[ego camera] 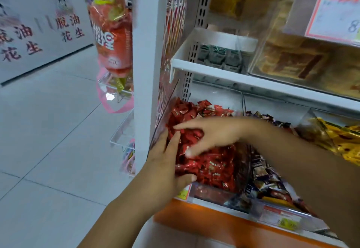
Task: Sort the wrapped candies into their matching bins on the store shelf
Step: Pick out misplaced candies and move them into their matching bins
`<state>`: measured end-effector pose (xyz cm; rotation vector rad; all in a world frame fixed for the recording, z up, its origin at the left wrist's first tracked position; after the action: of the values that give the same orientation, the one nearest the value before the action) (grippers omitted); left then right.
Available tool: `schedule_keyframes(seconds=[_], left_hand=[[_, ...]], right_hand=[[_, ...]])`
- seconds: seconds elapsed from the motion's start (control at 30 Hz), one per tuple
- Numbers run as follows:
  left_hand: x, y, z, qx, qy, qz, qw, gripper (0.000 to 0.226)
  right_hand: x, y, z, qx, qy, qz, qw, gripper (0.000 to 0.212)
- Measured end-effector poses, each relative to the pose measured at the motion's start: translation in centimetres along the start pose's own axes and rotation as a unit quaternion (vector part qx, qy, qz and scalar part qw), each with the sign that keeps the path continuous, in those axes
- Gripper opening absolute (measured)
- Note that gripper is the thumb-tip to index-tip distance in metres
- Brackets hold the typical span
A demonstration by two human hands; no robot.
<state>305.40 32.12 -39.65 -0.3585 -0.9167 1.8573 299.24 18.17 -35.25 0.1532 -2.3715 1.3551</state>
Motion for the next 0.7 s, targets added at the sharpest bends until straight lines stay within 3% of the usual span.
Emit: schedule_keyframes(seconds=[0.1, 0.17, 0.37, 0.47, 0.57, 0.7], left_hand=[[-0.1, 0.0, 0.0, 0.0, 0.0, 0.009, 1.0, 0.1], [-0.2, 0.1, -0.1, -0.009, -0.001, 0.007, 1.0, 0.099], [-0.8, 0.2, 0.1, -0.013, -0.001, 0.016, 1.0, 0.096], [-1.2, 0.1, 0.4, -0.016, -0.003, 0.024, 1.0, 0.093], [-1.6, 0.0, 0.7, -0.012, 0.001, 0.029, 1.0, 0.09], [-2.0, 0.0, 0.8, 0.003, 0.001, 0.028, 1.0, 0.089]], right_hand=[[0.9, -5.2, 3.1, -0.018, 0.039, 0.146, 0.988, 0.031], [0.5, -6.9, 6.8, -0.026, 0.103, 0.233, 0.967, 0.028], [-3.1, -5.8, 10.6, 0.131, 0.18, 0.172, 0.96, 0.036], [-4.3, -4.6, 12.6, 0.163, 0.2, 0.196, 0.946, 0.022], [-3.5, -5.1, 12.4, 0.157, 0.189, 0.24, 0.939, 0.015], [-0.8, -6.8, 9.3, 0.054, 0.116, 0.3, 0.945, 0.018]])
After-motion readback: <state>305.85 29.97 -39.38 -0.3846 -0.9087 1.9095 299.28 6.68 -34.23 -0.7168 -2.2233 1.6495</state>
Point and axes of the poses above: each hand's wrist, its own x-axis away from the middle knuckle, its own y-axis out of the palm, z = x × y, the point moved 5 cm from there along -x, towards the middle knuckle, and after that the axes turned 14 degrees about -y, right-handed, at the moved point
